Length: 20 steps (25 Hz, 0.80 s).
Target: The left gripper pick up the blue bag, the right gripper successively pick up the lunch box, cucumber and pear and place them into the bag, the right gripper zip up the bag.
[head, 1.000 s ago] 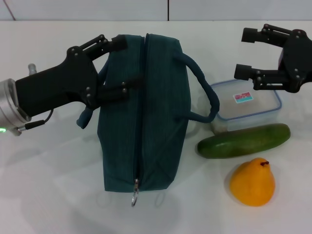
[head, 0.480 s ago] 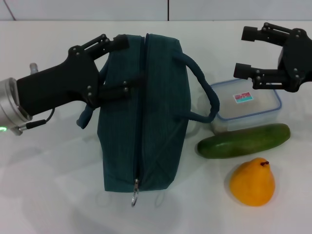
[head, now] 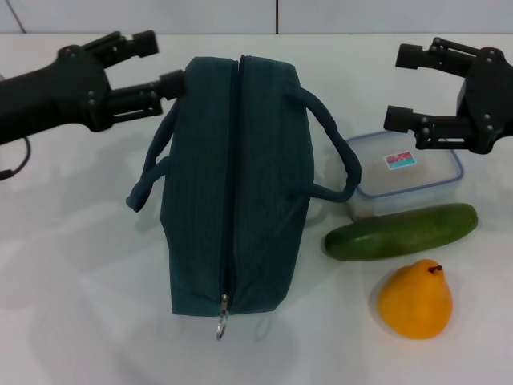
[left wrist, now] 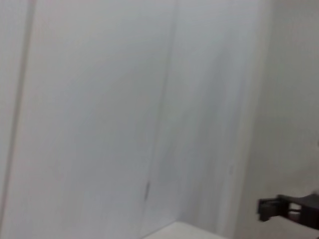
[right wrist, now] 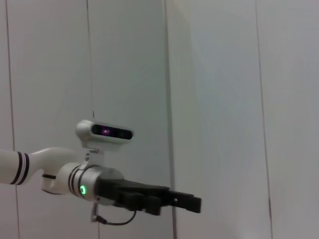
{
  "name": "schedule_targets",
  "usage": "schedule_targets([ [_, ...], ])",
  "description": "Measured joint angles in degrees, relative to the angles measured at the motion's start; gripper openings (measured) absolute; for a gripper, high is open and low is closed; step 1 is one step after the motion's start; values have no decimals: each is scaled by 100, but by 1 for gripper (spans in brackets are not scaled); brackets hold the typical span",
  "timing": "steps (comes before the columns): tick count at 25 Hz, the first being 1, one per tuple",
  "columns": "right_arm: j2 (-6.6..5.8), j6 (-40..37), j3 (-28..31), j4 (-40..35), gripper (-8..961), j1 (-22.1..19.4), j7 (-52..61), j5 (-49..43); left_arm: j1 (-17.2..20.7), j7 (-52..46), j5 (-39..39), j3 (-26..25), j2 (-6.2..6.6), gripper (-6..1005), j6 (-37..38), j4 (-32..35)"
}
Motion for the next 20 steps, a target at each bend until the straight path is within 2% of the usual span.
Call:
schedule_targets([
  [10, 87, -1, 7, -1, 838, -23, -2, 2, -307, -1222, 1017, -124, -68, 885, -161, 147],
  [20, 148, 23, 93, -1, 830, -47, -1, 1, -366, -1405, 1430, -123, -197, 884, -726, 202],
])
